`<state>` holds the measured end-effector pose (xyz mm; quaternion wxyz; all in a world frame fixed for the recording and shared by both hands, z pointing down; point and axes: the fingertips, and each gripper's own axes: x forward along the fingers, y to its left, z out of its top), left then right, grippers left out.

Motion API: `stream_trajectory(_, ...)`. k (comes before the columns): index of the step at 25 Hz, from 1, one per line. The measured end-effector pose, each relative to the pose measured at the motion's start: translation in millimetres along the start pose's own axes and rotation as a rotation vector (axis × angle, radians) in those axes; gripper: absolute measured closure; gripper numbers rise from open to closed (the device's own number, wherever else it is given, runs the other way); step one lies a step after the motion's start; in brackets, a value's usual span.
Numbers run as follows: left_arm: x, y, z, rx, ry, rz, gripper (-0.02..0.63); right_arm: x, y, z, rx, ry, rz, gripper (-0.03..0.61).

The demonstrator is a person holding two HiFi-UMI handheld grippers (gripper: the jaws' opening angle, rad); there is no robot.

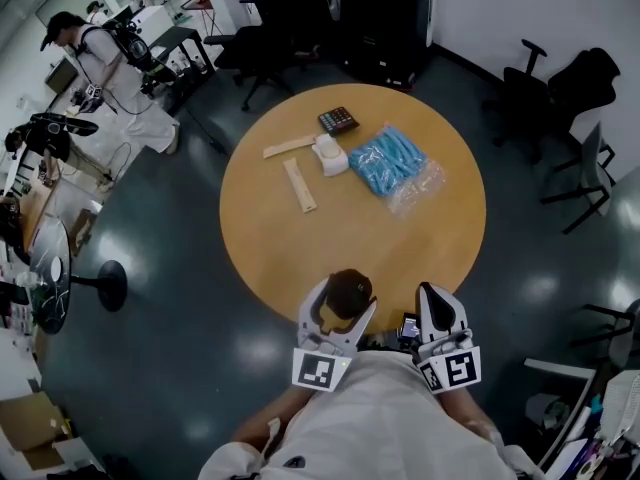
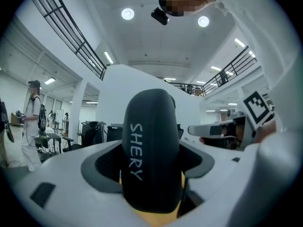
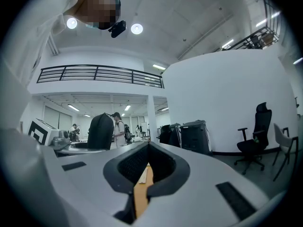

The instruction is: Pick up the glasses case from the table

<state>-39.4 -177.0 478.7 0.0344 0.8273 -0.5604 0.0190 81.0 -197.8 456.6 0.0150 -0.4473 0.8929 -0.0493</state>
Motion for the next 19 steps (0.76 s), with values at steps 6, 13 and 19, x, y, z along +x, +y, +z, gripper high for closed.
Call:
stream_trajectory(6,3.4,3.2,-3.4,-0.028,0.017,0.012,0.268,1.8,-1.1,1.5,0.002,0.002,0.013,0.563)
stream_trajectory(13,6.2,1.9,-4.3,-0.018,0.015,0.016,0.268,2.2,-4.2,-0.4,0.004,0.003,0.020,0.563)
stream_trajectory(19,11.4,-2.5,-3.6,-0.011,0.010,0.016,0.268,2.3,-8.5,0.7,0.001,0.002,0.028,0.563)
